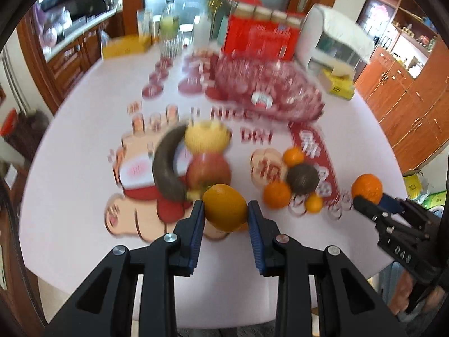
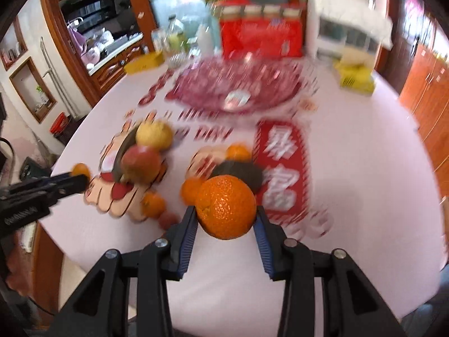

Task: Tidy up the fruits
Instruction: 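Carry both oranges into the pink glass bowl and open both tools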

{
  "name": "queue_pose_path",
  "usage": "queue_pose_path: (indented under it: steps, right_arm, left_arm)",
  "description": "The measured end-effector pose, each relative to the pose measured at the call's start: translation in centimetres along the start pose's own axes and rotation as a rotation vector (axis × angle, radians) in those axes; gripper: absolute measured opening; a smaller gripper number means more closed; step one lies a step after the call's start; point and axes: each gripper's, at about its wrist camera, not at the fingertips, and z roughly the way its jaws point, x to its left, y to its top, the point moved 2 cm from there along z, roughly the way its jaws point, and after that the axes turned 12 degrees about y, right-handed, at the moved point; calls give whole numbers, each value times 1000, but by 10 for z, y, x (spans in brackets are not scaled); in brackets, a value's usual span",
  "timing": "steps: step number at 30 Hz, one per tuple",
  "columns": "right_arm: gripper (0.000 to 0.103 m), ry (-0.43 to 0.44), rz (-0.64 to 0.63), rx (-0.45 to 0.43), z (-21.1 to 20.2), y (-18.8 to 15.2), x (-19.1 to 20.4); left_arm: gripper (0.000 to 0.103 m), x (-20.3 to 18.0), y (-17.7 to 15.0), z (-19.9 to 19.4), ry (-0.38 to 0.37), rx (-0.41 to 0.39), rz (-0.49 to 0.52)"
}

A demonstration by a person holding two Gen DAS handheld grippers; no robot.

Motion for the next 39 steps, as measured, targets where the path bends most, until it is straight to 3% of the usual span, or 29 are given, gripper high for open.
queue_pose_path:
  steps: [6,13,16,21,27,39]
  right_arm:
    - [41,-116,-45,-99,-36,43,-31]
    - [41,-196,-64,-161,-54,94,-56]
    - [41,-192,-41,-161,-53,117,-63]
    - [41,-156,5,-132,-27,144,-64]
    - [41,-80,122,-32,38,162,-63]
    - [41,-101,192,123,143,171,-69]
  left_arm:
    - [29,-11,44,-42,26,-120,47]
    - [29,-27,94,-66,48,-183,106]
    - [29,-31,117,-64,48,-191,120]
    - [29,-35,149,-27,-1,-123,136]
    - [29,-37,172,44,-46,-24,145]
    - [29,-75,187,172,-99,111,236]
